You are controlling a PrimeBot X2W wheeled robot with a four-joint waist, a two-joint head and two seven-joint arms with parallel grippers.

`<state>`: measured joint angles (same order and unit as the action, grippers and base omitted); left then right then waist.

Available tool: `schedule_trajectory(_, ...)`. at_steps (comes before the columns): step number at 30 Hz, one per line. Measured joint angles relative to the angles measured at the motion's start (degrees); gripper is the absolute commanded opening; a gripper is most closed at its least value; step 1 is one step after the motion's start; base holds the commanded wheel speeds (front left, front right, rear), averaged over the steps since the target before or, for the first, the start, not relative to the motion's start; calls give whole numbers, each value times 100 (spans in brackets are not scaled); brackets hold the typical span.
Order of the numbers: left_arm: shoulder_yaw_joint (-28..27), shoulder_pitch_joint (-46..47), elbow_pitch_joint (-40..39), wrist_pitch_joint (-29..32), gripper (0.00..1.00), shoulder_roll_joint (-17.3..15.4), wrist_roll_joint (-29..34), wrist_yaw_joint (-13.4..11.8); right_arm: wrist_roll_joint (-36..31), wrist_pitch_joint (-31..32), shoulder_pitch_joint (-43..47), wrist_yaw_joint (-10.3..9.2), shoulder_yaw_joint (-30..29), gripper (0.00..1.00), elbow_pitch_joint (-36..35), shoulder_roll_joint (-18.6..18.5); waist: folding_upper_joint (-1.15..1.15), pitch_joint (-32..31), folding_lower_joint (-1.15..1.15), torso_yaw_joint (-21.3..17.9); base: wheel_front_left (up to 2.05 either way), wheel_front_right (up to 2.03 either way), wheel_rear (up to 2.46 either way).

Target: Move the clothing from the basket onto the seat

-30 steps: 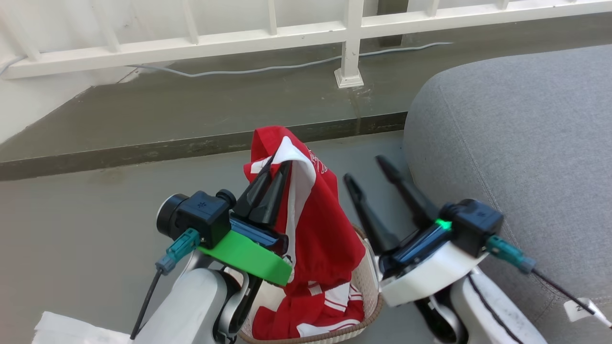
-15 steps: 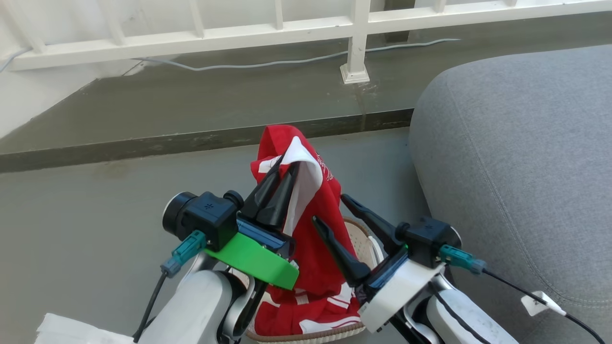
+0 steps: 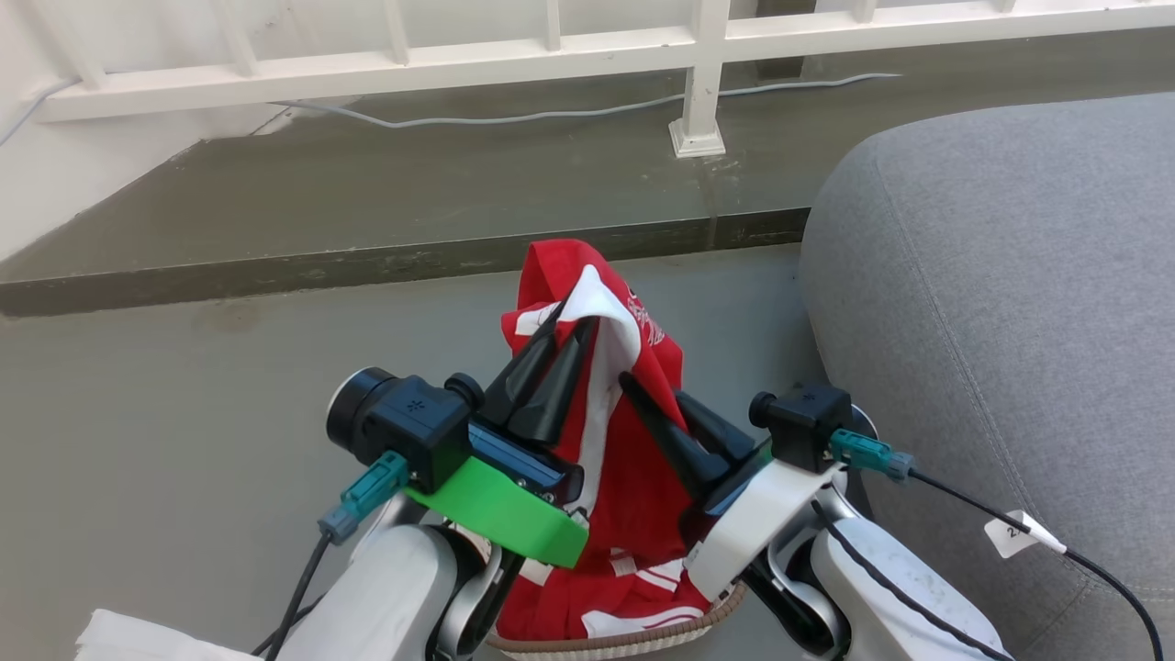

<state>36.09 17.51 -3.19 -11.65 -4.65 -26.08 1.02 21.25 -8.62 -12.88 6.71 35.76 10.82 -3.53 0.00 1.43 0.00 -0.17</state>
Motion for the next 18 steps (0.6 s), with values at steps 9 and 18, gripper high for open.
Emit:
schedule_trajectory(9,79,1,-87,-1,0,1,12,19,247,-202,-225,-7,100,0,229,-1,0,-16,0,25,0,0,0)
schedule_trajectory(18,135,3,-108,-1,100,-25,188,83,354,-348,-442,-23,87,0,269,-3,0,-28,0,4,0,0,0)
